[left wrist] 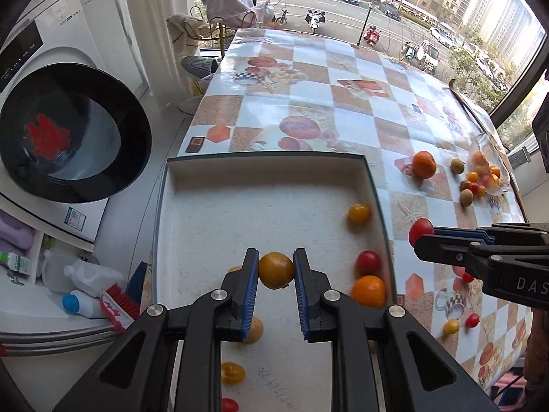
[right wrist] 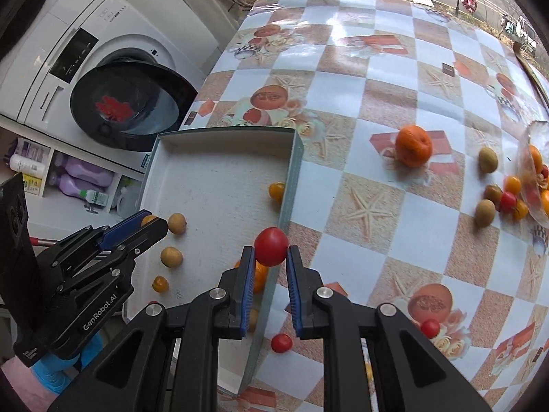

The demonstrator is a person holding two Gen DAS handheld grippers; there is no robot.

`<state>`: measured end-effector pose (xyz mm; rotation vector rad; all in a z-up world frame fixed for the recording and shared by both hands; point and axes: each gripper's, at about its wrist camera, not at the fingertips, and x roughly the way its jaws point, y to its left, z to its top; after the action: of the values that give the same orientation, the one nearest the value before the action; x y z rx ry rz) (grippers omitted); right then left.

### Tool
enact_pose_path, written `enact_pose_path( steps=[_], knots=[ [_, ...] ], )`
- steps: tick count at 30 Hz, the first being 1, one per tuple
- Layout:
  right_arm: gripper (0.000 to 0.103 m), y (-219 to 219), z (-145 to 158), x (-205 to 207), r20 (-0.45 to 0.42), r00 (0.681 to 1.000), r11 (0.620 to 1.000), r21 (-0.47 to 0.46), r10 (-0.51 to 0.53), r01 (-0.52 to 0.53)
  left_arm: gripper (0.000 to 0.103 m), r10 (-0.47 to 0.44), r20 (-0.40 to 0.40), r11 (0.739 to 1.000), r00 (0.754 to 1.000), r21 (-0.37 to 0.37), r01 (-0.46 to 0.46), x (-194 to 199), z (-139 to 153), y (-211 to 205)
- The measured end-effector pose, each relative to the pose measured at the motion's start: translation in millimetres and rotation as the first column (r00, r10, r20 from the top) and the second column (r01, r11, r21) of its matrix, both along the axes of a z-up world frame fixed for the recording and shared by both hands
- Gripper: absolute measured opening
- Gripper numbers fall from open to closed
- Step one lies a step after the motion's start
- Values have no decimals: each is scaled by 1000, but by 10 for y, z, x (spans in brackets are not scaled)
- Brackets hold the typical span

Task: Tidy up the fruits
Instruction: 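Carry both held tomatoes over the white tray with both tools, then open both tools to drop the tomatoes into the white tray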

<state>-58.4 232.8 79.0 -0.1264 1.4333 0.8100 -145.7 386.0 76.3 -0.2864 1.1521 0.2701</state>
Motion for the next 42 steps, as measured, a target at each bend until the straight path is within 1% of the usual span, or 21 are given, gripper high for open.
enact_pose_path(
  steps=[5, 10, 18, 23, 25, 26, 27, 28, 29, 30, 32, 33, 34, 35, 36, 37, 38, 39, 42],
  knots=[
    [20, 343, -162, 70, -30, 999, 1000, -2, 12, -12, 22, 27, -45, 1000, 999, 12, -26, 178, -214, 240],
    [20, 568, -328, 104, -49, 999, 999, -24, 23, -24, 22, 34, -78, 999, 996, 26, -32, 296, -396, 368],
    [20, 690, -533, 138, -70, 997, 998, -61, 22, -26, 22, 42, -118, 999, 992, 17, -40, 356, -571, 439],
    [20, 744, -647, 140, -85, 996, 996, -82, 27, -34, 22, 30, -132, 999, 991, 39, -25, 383, -625, 421],
    [21, 753, -668, 139, -87, 996, 996, -82, 27, -34, 23, 29, -132, 999, 991, 41, -23, 380, -629, 430],
    [22, 760, -673, 143, -90, 996, 996, -81, 29, -37, 26, 29, -135, 999, 990, 47, -23, 380, -631, 432],
    [22, 768, -676, 147, -91, 995, 996, -83, 33, -41, 37, 32, -138, 998, 990, 58, -24, 381, -626, 436],
    [23, 774, -680, 151, -94, 995, 995, -84, 38, -46, 49, 34, -138, 998, 990, 58, -26, 375, -620, 449],
    [23, 777, -686, 154, -102, 994, 995, -83, 41, -50, 70, 40, -129, 998, 991, 60, -33, 364, -603, 458],
    [23, 774, -682, 153, -102, 994, 995, -84, 41, -49, 72, 47, -114, 997, 992, 73, -38, 348, -569, 461],
    [24, 755, -652, 143, -94, 995, 996, -82, 39, -47, 72, 46, -105, 996, 993, 81, -37, 342, -524, 465],
    [32, 746, -631, 133, -91, 995, 996, -76, 41, -48, 72, 46, -106, 996, 993, 79, -37, 344, -509, 470],
    [36, 736, -605, 125, -85, 995, 996, -71, 44, -50, 72, 48, -105, 996, 993, 80, -40, 345, -488, 474],
    [44, 714, -562, 116, -85, 995, 997, -53, 48, -53, 72, 50, -101, 996, 994, 80, -42, 342, -464, 477],
    [57, 700, -515, 101, -80, 995, 998, -40, 51, -54, 72, 52, -97, 996, 994, 79, -44, 344, -434, 477],
    [65, 680, -457, 86, -63, 997, 998, -39, 52, -54, 72, 51, -92, 996, 994, 80, -44, 340, -405, 472],
    [70, 652, -391, 74, -47, 998, 998, -26, 52, -53, 72, 48, -90, 996, 995, 80, -40, 339, -378, 461],
    [72, 619, -334, 65, -40, 998, 999, -9, 49, -50, 72, 43, -88, 996, 995, 83, -35, 340, -355, 444],
    [78, 489, -194, 51, -16, 1000, 1000, 1, 27, -27, 72, 17, -82, 996, 996, 91, -9, 329, -276, 341]
  ],
)
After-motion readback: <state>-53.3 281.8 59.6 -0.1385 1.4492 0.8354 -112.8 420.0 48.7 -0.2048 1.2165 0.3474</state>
